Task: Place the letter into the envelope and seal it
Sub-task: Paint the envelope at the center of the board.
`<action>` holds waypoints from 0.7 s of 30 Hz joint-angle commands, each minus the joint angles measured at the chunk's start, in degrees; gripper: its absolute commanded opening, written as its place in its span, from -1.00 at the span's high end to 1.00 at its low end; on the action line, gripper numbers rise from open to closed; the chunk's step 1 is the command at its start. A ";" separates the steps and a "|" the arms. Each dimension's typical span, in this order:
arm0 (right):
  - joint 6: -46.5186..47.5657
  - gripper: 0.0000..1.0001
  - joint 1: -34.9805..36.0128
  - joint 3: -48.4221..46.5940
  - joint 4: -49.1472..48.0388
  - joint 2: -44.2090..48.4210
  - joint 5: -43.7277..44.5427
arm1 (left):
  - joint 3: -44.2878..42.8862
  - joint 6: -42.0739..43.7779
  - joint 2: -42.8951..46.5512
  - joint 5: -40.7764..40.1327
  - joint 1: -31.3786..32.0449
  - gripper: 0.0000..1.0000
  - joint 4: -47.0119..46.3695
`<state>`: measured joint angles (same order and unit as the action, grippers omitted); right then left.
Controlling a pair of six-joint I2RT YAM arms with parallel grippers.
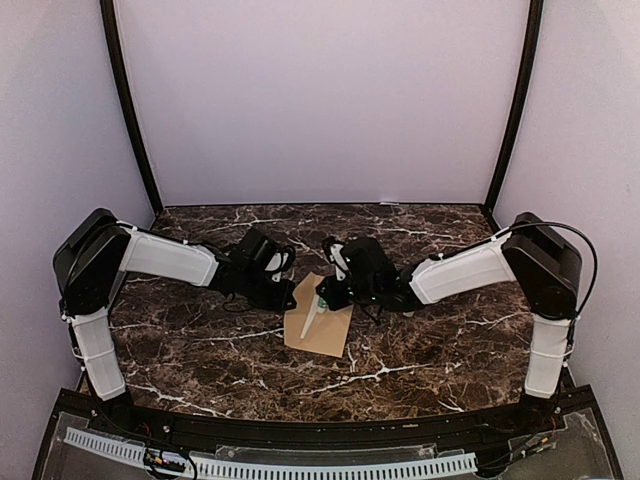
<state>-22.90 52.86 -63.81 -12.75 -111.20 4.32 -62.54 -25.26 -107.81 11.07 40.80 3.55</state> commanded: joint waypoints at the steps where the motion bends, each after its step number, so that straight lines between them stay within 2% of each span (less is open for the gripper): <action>1: 0.13 1.00 1.32 1.48 4.04 0.86 -2.20 | -1.15 -0.15 -0.16 -0.61 0.42 1.00 0.83; 21: -0.50 1.00 3.10 3.27 5.21 3.17 -2.56 | -1.19 0.34 -0.11 -1.23 0.43 1.00 1.45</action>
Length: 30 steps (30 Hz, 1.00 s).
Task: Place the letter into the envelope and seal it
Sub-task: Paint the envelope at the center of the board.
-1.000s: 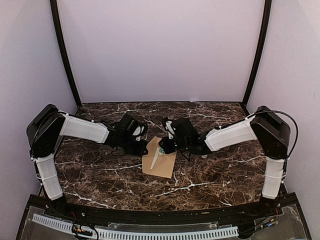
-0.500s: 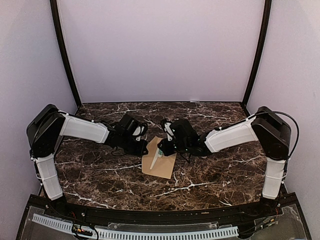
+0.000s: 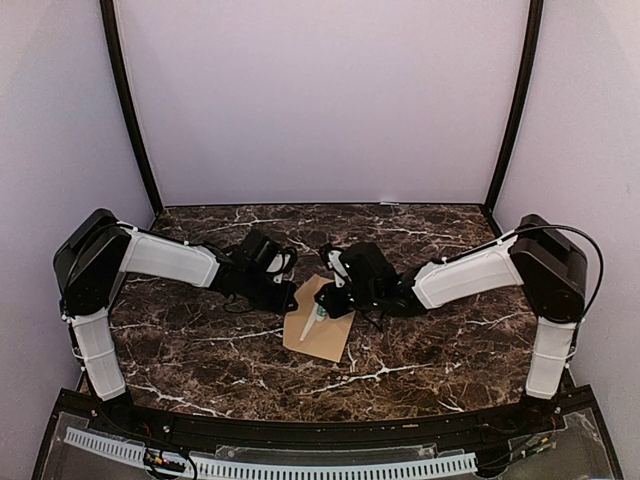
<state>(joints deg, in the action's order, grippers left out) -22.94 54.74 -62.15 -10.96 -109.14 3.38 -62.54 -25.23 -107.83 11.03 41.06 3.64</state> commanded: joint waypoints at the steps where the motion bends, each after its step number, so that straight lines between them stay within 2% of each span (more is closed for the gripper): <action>1: -0.52 1.00 1.29 1.60 3.40 1.12 -1.66 | -1.22 0.34 -0.09 -1.18 0.16 1.00 1.37; 11: -0.52 1.00 2.06 1.38 3.32 2.33 -2.49 | -1.08 0.49 -0.09 -1.27 0.16 1.00 1.43; 22: -1.46 1.00 1.50 -0.36 3.58 8.83 -1.12 | -0.55 2.61 0.43 0.58 0.23 1.00 0.59; 30: -1.94 1.00 -2.90 -1.02 2.53 5.30 -0.84 | -0.56 3.08 0.47 0.92 0.25 1.00 0.58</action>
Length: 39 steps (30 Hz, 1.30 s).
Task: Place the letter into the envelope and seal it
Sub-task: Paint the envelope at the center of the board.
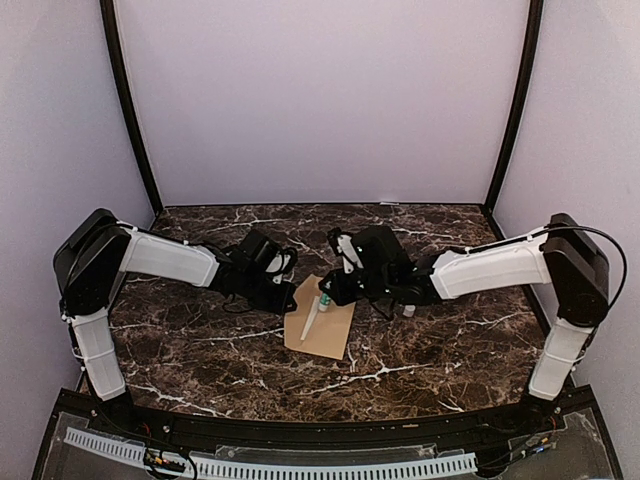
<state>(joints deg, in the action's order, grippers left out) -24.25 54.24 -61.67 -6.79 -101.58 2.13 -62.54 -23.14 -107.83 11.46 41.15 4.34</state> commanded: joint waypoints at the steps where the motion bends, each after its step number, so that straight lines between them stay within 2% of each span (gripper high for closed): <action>1: -0.69 1.00 -2.86 -1.85 -1.58 -3.00 0.44 | -0.61 0.99 0.45 0.53 0.16 1.00 -0.08; 29: 0.50 1.00 -5.55 -5.67 -3.16 -10.62 -0.74 | -0.85 0.81 0.25 0.78 0.16 1.00 -0.14; 39: -0.06 1.00 -5.19 -2.99 -1.71 -9.91 -0.97 | -0.84 -0.11 0.36 -0.68 0.16 1.00 -0.02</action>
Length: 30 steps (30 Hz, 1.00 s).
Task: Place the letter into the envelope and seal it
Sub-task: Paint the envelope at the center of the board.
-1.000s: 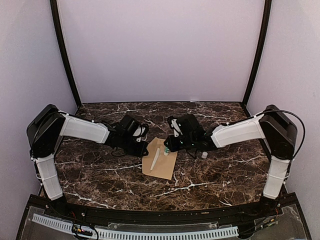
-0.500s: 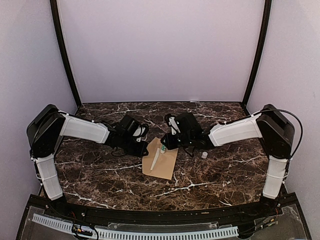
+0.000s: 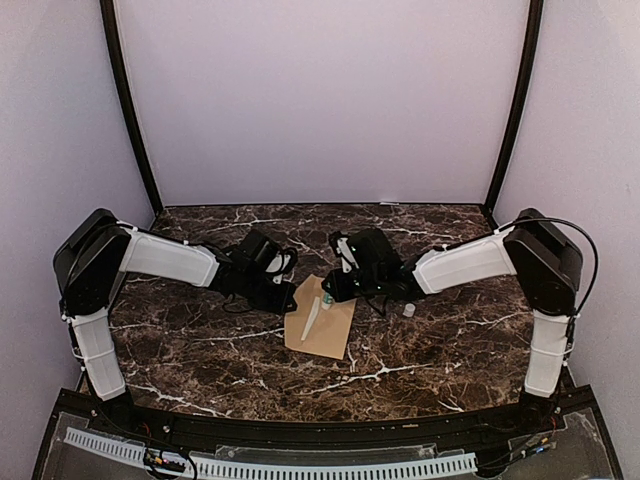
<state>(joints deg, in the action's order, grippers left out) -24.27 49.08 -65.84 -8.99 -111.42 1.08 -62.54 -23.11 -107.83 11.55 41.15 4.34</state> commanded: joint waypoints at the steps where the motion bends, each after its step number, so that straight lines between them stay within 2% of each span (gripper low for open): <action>1: -0.21 1.00 0.13 1.56 0.59 0.09 -0.01 | -0.87 -0.16 0.41 -0.84 0.12 1.00 0.02; 30: -3.98 1.00 4.43 5.33 0.91 2.57 -4.00 | -0.68 -1.13 0.17 -1.44 0.16 1.00 0.11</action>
<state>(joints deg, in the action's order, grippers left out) -27.09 51.94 -62.46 -11.20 -109.75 -0.43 -62.54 -23.77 -107.83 10.90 41.15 4.47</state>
